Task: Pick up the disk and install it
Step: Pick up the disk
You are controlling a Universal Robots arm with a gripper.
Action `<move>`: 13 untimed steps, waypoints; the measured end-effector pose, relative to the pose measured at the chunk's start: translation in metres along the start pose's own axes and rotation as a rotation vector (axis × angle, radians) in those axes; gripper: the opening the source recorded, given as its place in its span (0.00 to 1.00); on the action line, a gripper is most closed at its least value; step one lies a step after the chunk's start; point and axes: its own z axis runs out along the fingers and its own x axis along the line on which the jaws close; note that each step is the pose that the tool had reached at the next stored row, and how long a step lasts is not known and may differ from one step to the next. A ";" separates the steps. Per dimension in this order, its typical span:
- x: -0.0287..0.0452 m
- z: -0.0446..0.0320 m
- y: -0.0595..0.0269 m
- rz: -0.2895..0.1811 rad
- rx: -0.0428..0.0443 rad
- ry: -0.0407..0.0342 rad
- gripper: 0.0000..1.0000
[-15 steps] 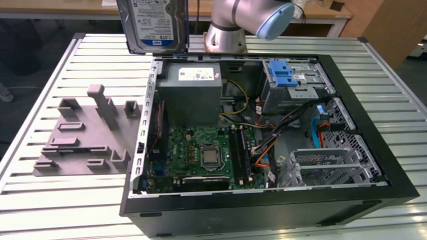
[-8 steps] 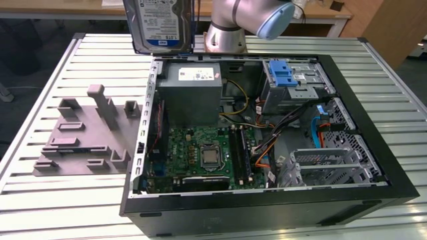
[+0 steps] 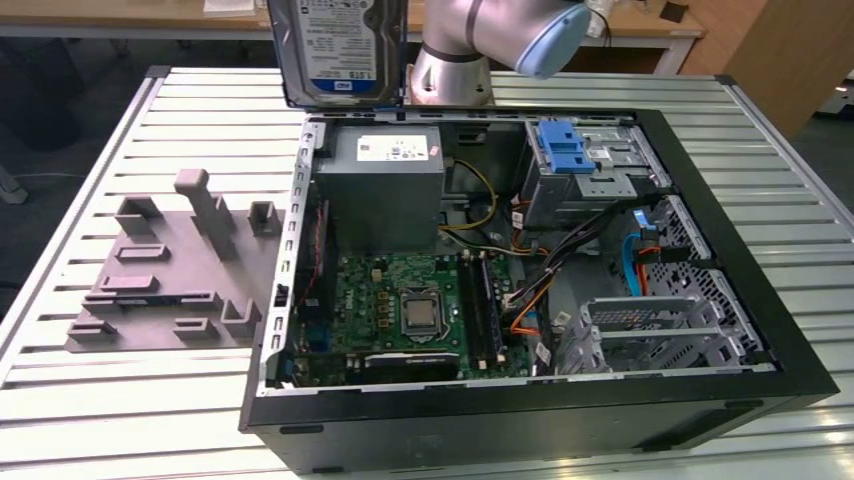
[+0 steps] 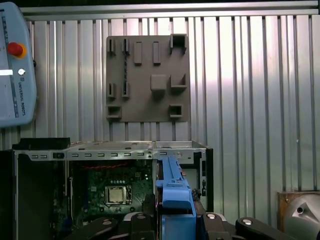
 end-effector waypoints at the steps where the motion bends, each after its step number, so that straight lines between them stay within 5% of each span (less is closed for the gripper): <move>1: -0.0001 0.0000 -0.0025 0.000 -0.0001 0.0000 0.36; 13: 0.0012 -0.0005 -0.0412 0.000 -0.0009 0.0001 0.36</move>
